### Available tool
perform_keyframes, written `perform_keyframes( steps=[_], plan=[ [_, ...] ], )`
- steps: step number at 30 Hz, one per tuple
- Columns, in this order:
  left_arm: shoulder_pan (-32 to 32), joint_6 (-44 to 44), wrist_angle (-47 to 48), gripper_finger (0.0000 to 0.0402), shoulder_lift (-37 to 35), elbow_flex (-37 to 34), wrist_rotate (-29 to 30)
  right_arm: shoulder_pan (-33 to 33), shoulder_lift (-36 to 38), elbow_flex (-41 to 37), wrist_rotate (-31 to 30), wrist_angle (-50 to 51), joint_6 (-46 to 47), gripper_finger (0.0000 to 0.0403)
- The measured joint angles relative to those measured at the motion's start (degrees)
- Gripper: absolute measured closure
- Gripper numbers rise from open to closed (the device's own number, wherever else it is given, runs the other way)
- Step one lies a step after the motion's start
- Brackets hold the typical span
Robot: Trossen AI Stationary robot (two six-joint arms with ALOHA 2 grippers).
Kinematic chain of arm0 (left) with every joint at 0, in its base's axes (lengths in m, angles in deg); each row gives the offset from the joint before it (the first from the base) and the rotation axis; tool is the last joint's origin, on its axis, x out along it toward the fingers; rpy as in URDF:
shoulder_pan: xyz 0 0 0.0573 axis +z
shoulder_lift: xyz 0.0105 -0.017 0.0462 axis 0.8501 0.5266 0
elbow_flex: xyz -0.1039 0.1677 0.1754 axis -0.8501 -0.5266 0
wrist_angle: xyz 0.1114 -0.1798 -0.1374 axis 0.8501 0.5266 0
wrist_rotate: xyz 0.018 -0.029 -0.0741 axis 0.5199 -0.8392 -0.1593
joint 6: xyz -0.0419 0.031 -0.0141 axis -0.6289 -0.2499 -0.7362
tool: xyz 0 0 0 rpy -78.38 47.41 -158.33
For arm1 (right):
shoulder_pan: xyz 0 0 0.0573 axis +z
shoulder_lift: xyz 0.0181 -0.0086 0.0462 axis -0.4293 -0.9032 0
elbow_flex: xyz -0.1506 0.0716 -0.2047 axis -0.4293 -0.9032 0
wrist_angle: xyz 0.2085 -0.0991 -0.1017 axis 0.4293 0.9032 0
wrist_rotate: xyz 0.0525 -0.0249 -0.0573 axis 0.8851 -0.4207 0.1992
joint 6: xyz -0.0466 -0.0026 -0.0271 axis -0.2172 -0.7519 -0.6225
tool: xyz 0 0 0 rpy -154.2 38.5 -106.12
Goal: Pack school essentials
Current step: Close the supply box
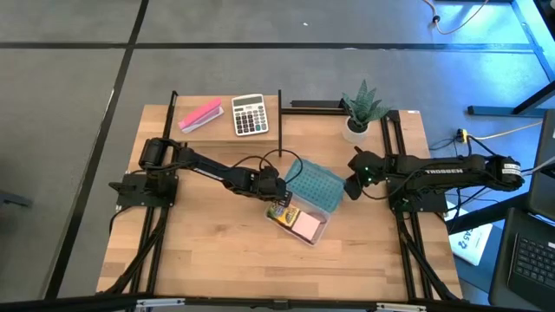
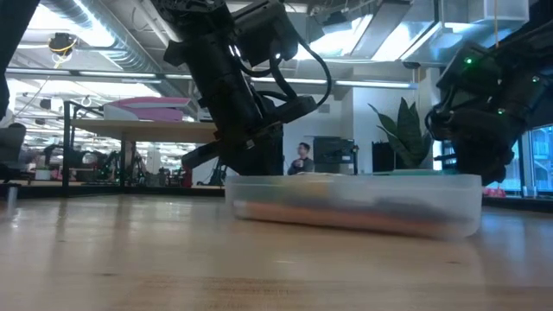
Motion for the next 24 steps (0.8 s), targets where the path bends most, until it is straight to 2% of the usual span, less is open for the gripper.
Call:
perform_keyframes(
  steps=[15,24],
  plan=[
    [0.02,-0.04,-0.13,0.039,0.04,-0.02,-0.08,0.04,0.12,6.72,0.3,0.13,-7.18,0.0289],
    [0.04,-0.08,-0.02,0.039,0.06,-0.02,-0.04,0.03,0.12,10.05,3.88,0.1,-9.1,0.0289]
  ],
)
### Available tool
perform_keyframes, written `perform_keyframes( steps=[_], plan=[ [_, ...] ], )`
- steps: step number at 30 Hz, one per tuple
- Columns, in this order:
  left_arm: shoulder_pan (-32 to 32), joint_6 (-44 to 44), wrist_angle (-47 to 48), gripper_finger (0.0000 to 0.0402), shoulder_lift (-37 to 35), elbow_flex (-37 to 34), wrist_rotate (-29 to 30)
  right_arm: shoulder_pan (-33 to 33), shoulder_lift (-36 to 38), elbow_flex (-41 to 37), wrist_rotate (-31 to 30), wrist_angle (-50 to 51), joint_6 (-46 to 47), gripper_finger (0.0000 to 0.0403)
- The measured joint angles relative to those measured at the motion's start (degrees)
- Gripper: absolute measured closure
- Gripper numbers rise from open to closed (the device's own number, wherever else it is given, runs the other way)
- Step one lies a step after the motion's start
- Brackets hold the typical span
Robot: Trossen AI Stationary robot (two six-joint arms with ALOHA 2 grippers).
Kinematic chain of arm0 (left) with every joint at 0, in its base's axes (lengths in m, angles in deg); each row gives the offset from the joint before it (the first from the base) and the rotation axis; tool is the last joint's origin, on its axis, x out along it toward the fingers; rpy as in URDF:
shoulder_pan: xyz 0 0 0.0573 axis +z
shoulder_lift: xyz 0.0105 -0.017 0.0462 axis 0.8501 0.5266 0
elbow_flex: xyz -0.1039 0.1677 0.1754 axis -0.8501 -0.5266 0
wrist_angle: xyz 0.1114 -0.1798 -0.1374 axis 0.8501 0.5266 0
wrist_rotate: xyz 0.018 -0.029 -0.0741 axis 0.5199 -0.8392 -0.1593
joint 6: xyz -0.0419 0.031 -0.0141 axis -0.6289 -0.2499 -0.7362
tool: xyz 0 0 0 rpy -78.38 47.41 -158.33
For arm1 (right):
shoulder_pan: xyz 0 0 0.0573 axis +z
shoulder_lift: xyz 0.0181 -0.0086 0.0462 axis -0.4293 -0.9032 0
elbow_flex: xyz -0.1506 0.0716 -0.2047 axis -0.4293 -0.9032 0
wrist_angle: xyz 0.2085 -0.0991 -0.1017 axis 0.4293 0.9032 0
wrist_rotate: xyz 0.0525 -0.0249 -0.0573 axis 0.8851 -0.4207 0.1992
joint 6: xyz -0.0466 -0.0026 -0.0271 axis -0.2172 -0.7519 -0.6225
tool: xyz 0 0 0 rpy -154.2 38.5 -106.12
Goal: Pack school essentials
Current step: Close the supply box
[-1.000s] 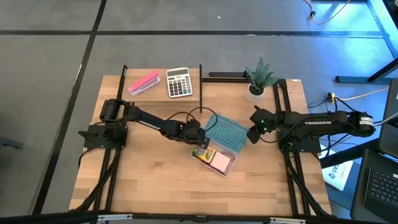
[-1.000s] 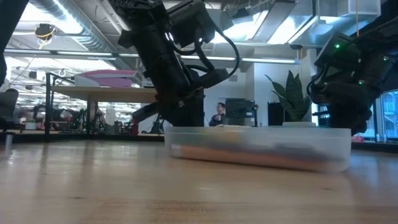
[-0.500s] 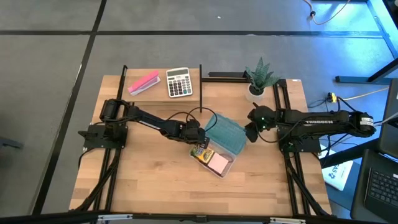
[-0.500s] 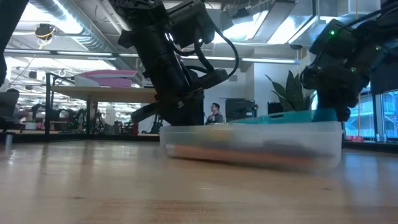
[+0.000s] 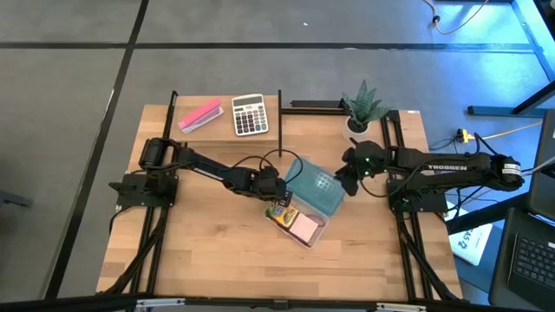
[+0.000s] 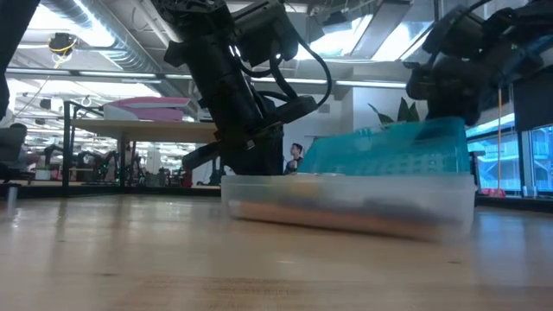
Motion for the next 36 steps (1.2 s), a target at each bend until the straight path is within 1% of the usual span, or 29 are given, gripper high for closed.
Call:
perform_keyframes(
  steps=[5,9,18,27,29,32,36],
  plan=[
    [0.0,0.01,0.0,0.039,0.0,0.0,0.04,1.25,0.0,0.12,2.62,-0.39,-0.1,0.0289],
    [0.0,0.02,-0.01,0.039,0.0,0.0,0.04,3.54,0.0,0.12,5.29,-2.34,-0.93,0.0289],
    [0.02,-0.26,-0.03,0.039,0.05,0.0,0.48,9.04,-0.04,0.12,5.39,-9.1,0.74,0.0289],
    [0.05,-0.01,-0.03,0.039,0.05,-0.04,0.97,13.41,-0.11,0.12,5.19,-9.37,1.85,0.0289],
    [0.11,-0.01,0.0,0.0388,0.05,-0.06,1.0,14.07,-0.11,0.12,3.92,-9.36,1.83,0.0289],
    [0.11,-0.01,-0.09,0.0381,0.05,-0.07,1.04,14.63,-0.11,0.12,2.73,-9.33,1.69,0.0289],
    [0.13,1.17,-0.16,0.0366,0.07,-0.07,1.09,14.9,-0.58,0.12,2.63,-9.29,1.67,0.0289]
  ],
)
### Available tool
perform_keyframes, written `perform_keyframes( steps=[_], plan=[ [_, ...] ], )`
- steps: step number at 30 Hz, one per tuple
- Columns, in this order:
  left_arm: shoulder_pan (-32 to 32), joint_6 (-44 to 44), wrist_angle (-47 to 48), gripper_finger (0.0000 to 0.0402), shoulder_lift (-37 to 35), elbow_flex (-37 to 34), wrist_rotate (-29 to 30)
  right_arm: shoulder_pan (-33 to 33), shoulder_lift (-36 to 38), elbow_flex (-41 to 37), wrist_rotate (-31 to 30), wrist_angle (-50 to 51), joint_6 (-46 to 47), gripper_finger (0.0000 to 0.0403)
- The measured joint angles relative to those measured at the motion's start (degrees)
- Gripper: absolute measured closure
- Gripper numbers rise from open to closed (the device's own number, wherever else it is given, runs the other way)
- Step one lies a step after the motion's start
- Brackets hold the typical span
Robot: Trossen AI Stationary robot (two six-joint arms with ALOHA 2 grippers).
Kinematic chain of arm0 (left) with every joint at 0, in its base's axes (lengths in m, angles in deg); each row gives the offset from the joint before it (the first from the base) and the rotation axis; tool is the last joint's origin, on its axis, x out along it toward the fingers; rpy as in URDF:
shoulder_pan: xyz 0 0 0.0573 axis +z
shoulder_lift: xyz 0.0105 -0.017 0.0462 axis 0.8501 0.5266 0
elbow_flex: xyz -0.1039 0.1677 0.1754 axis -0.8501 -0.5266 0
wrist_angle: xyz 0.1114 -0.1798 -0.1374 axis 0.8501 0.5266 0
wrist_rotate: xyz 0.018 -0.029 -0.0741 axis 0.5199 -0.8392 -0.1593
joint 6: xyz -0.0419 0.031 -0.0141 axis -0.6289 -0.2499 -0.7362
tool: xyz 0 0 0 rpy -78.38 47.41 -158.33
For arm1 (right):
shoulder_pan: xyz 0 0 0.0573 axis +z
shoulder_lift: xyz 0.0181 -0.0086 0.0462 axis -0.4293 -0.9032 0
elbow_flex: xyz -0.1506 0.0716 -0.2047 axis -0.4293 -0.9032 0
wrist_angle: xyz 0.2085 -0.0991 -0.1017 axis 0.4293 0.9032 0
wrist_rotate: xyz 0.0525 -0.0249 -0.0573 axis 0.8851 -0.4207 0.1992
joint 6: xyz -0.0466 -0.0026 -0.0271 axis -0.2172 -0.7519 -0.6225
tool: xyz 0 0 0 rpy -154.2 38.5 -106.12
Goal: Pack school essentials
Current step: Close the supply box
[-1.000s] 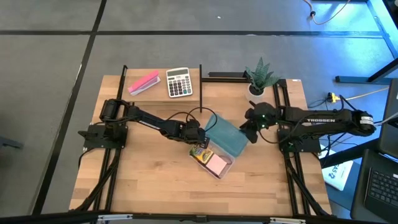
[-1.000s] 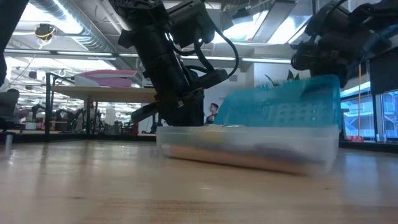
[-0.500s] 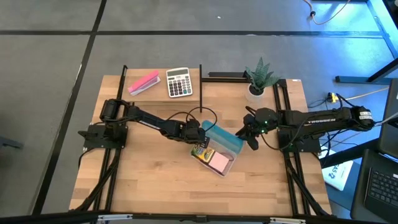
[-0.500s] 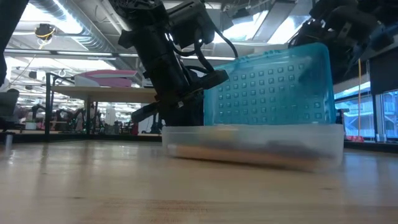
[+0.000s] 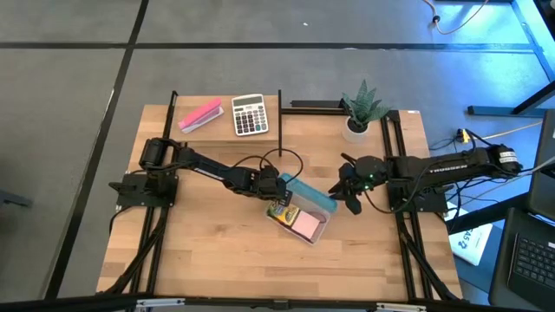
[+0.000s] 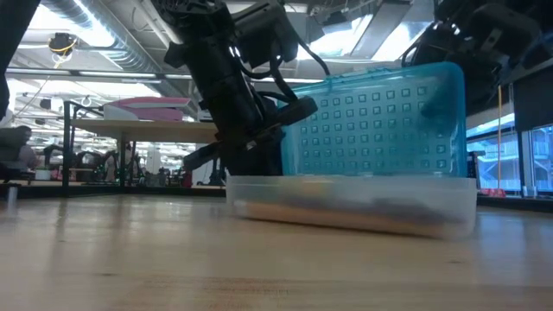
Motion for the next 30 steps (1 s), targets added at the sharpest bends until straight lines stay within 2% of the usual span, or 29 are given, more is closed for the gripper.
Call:
perform_keyframes(
  steps=[13,24,30],
  plan=[
    [0.0,0.55,0.2,0.0289,0.07,-0.09,0.0,0.0,-2.06,0.0,0.04,0.07,-0.11,0.0289],
    [-0.15,2.3,-0.04,0.0285,-0.44,-0.07,-3.23,0.0,-2.06,-0.02,0.02,0.13,-0.22,0.0289],
    [-1.05,2.35,0.0,0.0285,-0.44,-0.07,-2.61,0.0,-2.06,-0.02,0.01,0.15,-0.22,0.0289]
  ],
)
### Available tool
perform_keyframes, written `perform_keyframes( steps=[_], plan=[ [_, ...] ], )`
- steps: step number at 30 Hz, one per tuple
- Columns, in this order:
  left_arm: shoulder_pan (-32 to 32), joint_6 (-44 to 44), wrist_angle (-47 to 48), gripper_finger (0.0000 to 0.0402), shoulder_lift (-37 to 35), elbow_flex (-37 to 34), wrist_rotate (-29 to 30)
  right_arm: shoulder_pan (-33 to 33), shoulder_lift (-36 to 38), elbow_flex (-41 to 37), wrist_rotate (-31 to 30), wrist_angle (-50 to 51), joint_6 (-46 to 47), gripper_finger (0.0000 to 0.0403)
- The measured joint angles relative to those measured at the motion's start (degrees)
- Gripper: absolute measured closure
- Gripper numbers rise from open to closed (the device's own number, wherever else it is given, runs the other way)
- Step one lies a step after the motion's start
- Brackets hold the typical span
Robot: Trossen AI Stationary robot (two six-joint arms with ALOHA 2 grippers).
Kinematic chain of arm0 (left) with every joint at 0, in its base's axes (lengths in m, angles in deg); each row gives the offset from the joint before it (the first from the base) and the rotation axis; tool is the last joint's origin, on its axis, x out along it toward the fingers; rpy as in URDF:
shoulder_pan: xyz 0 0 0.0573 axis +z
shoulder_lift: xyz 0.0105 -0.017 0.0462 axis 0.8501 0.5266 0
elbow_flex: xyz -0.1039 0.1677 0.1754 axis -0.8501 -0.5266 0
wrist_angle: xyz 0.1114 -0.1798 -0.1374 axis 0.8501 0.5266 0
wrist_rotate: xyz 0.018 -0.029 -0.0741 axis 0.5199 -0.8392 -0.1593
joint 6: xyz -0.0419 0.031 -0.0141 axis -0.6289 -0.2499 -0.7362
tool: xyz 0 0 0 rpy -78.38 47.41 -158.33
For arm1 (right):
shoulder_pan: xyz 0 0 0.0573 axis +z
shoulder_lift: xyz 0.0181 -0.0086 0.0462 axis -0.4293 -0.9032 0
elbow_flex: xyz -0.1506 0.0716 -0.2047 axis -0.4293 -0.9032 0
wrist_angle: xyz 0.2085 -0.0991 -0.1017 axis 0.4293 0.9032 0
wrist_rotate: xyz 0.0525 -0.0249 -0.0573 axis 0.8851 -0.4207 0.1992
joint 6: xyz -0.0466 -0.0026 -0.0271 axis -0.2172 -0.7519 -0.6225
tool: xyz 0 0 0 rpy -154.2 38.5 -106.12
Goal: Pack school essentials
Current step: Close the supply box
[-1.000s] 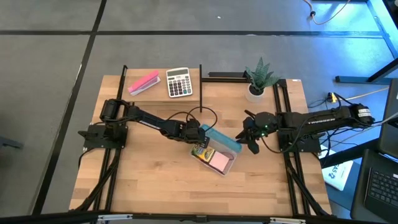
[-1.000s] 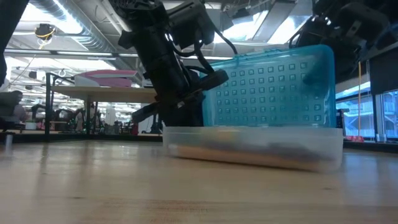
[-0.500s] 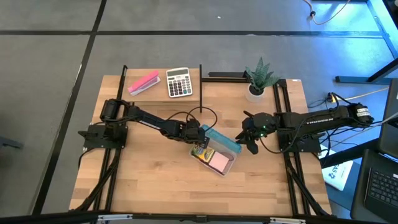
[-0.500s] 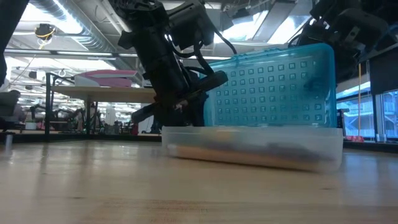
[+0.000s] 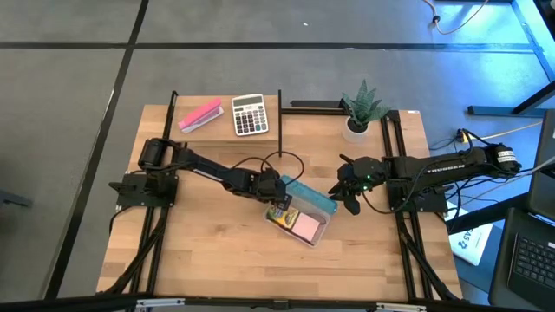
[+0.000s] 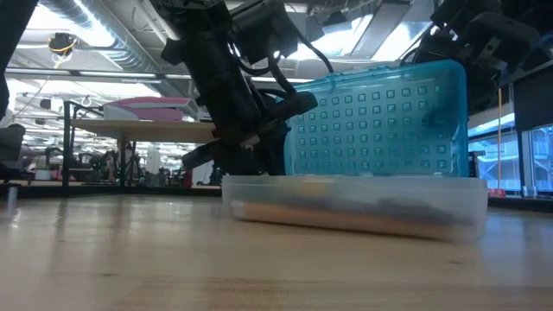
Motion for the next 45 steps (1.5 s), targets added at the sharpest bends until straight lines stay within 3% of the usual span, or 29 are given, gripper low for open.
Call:
perform_keyframes(
  steps=[22,30,45],
  plan=[
    [-1.42,0.04,0.33,0.0285,-0.8,0.04,1.54,-0.02,0.0,-0.02,-0.01,0.02,0.11,0.0289],
    [-2.68,1.25,0.91,0.0285,-4.5,0.13,5.63,-0.03,0.0,-0.04,-0.05,0.29,0.17,0.0289],
    [-7.58,-2.03,5.2,0.0285,-8.0,0.11,3.93,0.21,0.04,0.08,1.86,0.03,0.72,0.0289]
  ],
)
